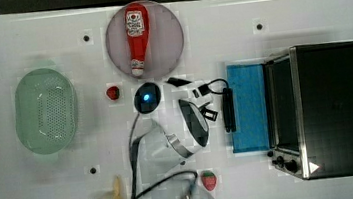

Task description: Flap open oven.

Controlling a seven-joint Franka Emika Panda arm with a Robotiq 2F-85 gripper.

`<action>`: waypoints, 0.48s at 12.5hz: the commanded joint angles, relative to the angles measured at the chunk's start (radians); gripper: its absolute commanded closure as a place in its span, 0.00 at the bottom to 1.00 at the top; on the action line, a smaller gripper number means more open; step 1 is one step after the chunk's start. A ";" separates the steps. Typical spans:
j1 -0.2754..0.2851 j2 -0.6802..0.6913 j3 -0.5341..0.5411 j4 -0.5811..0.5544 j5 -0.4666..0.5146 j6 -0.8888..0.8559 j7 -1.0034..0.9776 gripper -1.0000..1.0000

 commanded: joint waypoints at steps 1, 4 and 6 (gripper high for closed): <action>-0.010 -0.205 -0.002 0.048 0.148 -0.052 0.044 0.82; -0.011 -0.347 -0.005 0.067 0.301 -0.194 0.044 0.82; -0.010 -0.427 -0.007 0.099 0.411 -0.289 0.044 0.82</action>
